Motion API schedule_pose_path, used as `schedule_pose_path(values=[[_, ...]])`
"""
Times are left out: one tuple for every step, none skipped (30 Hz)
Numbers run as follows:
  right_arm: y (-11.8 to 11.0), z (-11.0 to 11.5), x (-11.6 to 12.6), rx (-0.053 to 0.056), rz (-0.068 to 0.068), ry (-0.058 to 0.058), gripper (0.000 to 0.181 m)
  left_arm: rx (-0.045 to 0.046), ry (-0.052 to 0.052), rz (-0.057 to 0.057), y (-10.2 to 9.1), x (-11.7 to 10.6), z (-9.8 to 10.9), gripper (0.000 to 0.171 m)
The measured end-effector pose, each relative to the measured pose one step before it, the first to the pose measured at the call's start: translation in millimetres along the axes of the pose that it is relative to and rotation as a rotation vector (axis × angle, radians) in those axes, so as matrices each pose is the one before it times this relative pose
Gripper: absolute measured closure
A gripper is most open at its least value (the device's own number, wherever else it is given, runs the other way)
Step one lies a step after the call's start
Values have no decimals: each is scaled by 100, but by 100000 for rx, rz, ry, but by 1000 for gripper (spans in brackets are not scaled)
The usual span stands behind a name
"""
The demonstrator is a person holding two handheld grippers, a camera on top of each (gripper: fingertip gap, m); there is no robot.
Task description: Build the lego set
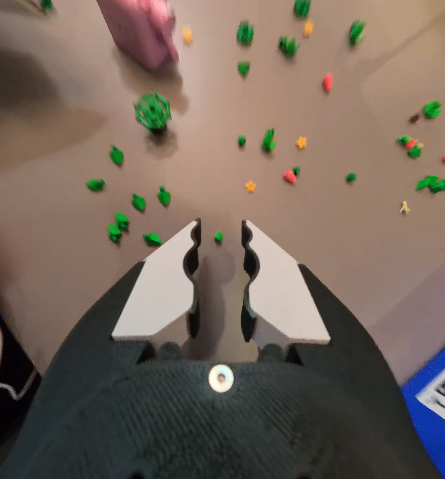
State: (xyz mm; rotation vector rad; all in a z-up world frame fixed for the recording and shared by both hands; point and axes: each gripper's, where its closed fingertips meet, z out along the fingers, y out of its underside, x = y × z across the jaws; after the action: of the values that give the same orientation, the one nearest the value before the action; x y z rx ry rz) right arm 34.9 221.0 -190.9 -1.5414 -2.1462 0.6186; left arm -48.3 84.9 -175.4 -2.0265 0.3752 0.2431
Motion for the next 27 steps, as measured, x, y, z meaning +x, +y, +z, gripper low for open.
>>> schedule_pose_path(values=[[-1557,-505,-583,9639,2540,-3531,152,1106,169,51,-241,94,48,169],[-1943,-336,-1085,11771,3457,-5813,152,1325,85,411,-339,117,54,169],[-2125,-80,-1571,13197,4329,-8161,154,1554,-384,1065,-413,107,49,169],[-1903,201,-1763,12599,4418,-9008,156,1462,-736,1681,-439,85,54,169],[-1353,477,-1548,9967,3884,-7924,159,1256,-905,2011,-436,69,50,169],[-791,697,-1161,7002,3696,-6086,161,1143,-895,1910,-423,52,52,169],[-245,824,-830,3839,3112,-4582,161,1178,-380,1516,-383,104,45,169],[229,802,-390,439,2193,-2348,161,1269,-144,1027,-354,101,25,169],[407,727,-128,-1190,1439,-863,161,1576,-18,726,-345,86,-17,169],[305,607,9,-807,1099,145,161,1695,127,467,-348,88,-61,169],[151,459,-23,-129,601,218,161,1732,-69,487,-356,49,-133,169],[39,323,-62,76,415,110,161,1936,-296,772,-385,35,-183,169],[54,222,-32,-442,416,247,162,1994,-570,876,-382,-1,-212,169],[82,160,-98,-1055,149,-236,163,1668,-804,703,-340,-36,-192,169],[86,105,-98,-1229,88,-186,164,1394,-455,644,-270,10,-171,169],[32,83,-111,-893,-200,-159,166,1228,-499,615,-242,7,-138,169],[22,75,-179,-646,-361,-445,169,776,-174,492,-168,29,-78,169],[-16,66,-138,-433,-168,-280,170,473,90,411,-117,75,-55,169],[-19,55,-170,-257,-102,-574,174,124,-499,390,-40,-16,-34,170],[-14,37,-66,-260,177,-54,174,249,-457,602,-24,-26,-61,170],[12,10,-39,-283,342,-47,176,472,77,210,-47,25,-103,170],[16,2,-143,-232,340,-841,176,859,599,-445,-80,78,-103,170],[20,-15,-118,6,770,-881,176,911,819,-976,-76,61,-102,170],[-8,-29,-87,384,828,-914,176,932,1075,-1505,-77,55,-84,170],[-47,-60,-38,921,705,-855,176,1196,1122,-2089,-112,28,-81,169],[-116,-102,-44,1414,468,-932,177,1523,1045,-2778,-175,-29,-70,165],[-177,-165,-102,1877,20,-1276,177,2053,1676,-3831,-243,-19,-87,158]])
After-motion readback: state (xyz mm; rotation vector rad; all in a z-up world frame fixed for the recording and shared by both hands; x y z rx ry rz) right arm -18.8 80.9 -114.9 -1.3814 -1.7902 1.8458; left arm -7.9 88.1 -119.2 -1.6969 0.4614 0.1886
